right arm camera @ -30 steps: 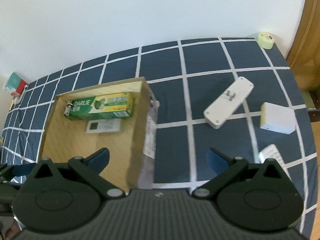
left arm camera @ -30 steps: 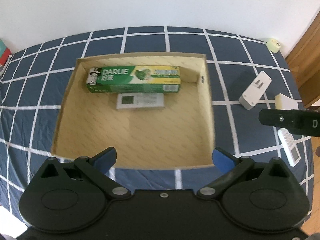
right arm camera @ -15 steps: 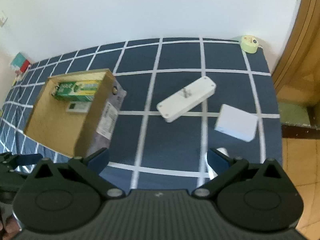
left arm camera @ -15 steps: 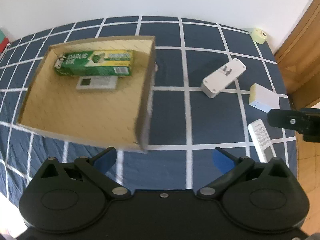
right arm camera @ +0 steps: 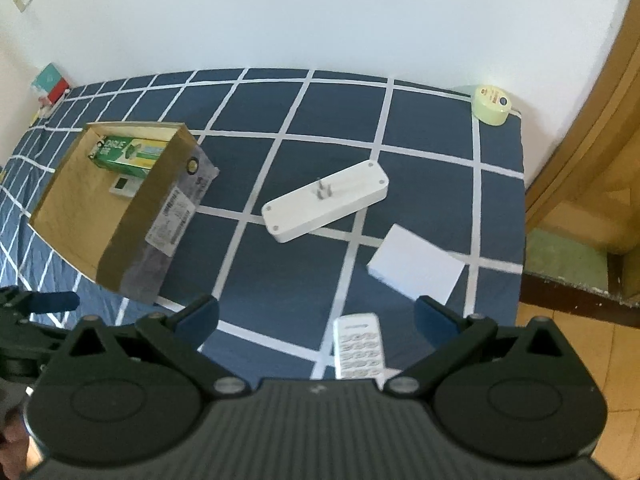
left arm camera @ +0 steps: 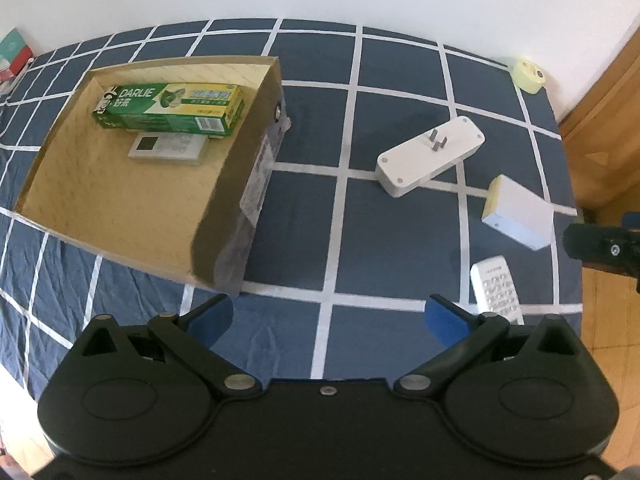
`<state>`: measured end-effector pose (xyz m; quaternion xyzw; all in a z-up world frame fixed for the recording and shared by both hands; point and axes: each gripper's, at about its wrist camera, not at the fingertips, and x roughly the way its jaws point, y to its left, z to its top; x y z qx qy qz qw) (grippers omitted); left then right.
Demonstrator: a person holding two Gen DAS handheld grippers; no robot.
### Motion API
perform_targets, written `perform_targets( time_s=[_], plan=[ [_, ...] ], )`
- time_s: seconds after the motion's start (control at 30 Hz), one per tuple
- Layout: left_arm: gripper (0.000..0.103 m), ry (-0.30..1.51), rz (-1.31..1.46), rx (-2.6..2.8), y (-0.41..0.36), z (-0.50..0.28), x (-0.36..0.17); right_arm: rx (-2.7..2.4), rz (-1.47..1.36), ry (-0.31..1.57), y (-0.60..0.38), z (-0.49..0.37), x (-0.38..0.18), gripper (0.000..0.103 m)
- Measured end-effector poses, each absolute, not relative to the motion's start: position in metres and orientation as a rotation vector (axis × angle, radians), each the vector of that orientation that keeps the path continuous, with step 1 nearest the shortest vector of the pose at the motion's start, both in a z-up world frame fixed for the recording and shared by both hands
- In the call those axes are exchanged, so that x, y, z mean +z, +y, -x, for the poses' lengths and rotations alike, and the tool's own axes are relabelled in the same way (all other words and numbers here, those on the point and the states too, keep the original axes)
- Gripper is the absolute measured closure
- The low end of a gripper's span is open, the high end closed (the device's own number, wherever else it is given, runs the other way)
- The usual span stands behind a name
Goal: Organize objects
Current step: 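Lower the right tool onto the end of the white power strip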
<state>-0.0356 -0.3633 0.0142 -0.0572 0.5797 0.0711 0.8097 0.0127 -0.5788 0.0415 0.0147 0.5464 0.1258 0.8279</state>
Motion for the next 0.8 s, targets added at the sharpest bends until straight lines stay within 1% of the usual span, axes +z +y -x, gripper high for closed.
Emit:
perform_targets(
  time_s=[0.17,0.43,0.8],
  plan=[
    [0.0,1.24,0.134,0.162,-0.372,0.013,0.009,0.269,0.003,1.173,-0.592,-0.042,0.037,0.0],
    [0.0,1.275,0.175,0.171,-0.378,-0.033,-0.016,0.317,0.054,1.196,-0.594,-0.102,0.019,0.0],
    [0.0,1.327,0.238,0.225,-0.377,-0.087,-0.064,0.395,0.103,1.265,-0.581,-0.183,-0.032,0.0]
  ],
)
